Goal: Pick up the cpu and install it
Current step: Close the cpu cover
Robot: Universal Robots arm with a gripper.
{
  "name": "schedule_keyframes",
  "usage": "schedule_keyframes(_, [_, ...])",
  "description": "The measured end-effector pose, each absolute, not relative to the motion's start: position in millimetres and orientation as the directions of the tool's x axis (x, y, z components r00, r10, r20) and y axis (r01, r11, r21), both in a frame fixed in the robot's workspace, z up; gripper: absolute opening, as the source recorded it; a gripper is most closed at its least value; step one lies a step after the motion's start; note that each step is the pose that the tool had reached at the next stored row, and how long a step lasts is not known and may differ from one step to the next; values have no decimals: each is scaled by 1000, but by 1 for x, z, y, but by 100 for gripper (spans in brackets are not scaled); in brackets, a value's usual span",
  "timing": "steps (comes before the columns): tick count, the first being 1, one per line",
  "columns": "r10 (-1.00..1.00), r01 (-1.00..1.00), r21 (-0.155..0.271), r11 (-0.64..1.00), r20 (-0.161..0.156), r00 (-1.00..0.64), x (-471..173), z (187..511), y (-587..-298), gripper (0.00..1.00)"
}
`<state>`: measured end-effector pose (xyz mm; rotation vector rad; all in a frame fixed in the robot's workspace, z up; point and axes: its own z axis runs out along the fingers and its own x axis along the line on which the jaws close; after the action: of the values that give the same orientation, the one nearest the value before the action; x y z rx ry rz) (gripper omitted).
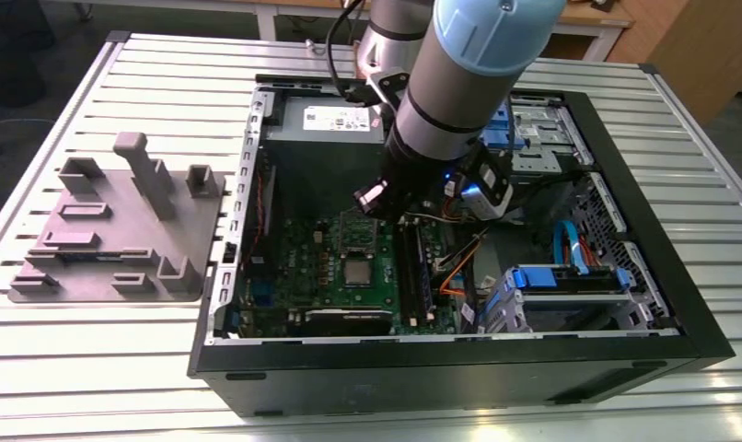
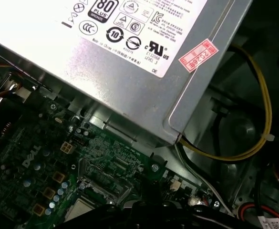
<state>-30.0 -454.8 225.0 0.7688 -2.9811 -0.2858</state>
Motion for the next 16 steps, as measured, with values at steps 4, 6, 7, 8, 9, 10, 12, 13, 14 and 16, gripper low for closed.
schedule_keyframes(4, [-484,-475,191,859,2,-875,-31,228,-455,11])
schedule_keyframes(6, [-486,-476,191,858,2,-874,-31,228,-455,11])
schedule_keyframes(7, [-487,-478,191,857,1,-873,-31,228,-455,11])
schedule_keyframes(8, [-489,-480,191,856,1,-872,-31,229,-455,11])
schedule_keyframes(9, [-491,-481,191,856,2,-871,-31,229,-455,11])
schedule_keyframes(10, [-492,-482,190,855,2,-871,-31,229,-455,11])
schedule_keyframes(12, [-492,-483,190,855,2,-870,-31,230,-455,11])
schedule_keyframes(13, [-492,-483,189,855,3,-870,-31,230,-455,11])
schedule_keyframes(14, [-492,-483,187,855,4,-871,-31,230,-455,11])
schedule_keyframes(16, [-492,-483,181,857,7,-871,-31,231,-455,11])
